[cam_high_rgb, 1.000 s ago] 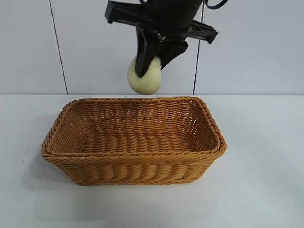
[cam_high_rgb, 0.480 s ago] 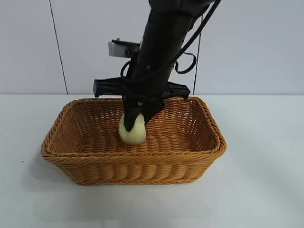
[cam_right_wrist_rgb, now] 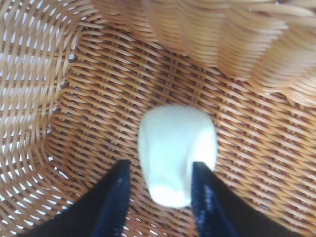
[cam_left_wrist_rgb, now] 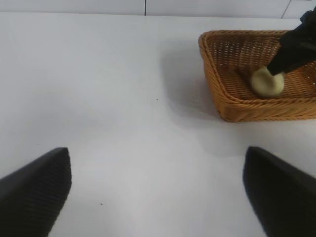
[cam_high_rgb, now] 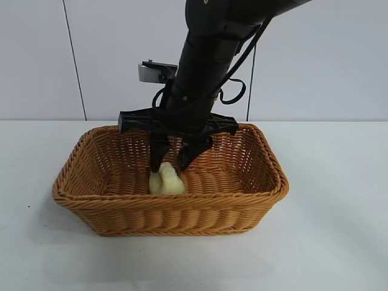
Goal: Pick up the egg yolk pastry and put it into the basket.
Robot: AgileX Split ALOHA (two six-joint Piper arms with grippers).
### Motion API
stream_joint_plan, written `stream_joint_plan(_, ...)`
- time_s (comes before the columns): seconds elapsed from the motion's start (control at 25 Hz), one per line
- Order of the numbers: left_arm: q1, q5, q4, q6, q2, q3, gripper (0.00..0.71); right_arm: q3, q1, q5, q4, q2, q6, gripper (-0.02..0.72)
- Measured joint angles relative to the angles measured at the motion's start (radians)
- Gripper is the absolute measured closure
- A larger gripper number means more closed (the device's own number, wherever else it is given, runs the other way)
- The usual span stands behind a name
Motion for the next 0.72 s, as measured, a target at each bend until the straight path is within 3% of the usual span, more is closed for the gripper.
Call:
stream_joint_plan(0.12, 0.0, 0.0, 0.0, 0.0, 0.0, 0.0, 0.016, 0.0, 0.0, 0.005, -0.003, 0.0, 0.001, 0.094)
stream_joint_plan(0.2, 0.0, 0.0, 0.0, 0.0, 0.0, 0.0, 0.016, -0.012, 0.0, 0.037, -0.011, 0.0, 0.001, 0.042)
stream_joint_plan(0.32, 0.0, -0.001, 0.0, 0.0, 0.0, 0.0, 0.016, -0.071, 0.0, 0.129, -0.032, 0.0, 0.001, 0.018)
stream_joint_plan(0.56, 0.0, -0.001, 0.001, 0.0, 0.0, 0.0, 0.016, -0.284, 0.0, 0.387, -0.097, 0.0, 0.001, 0.01)
stream_joint_plan(0.72, 0.0, -0.001, 0.001, 0.0, 0.0, 0.0, 0.016, -0.387, -0.001, 0.42, -0.136, -0.009, 0.001, 0.01)
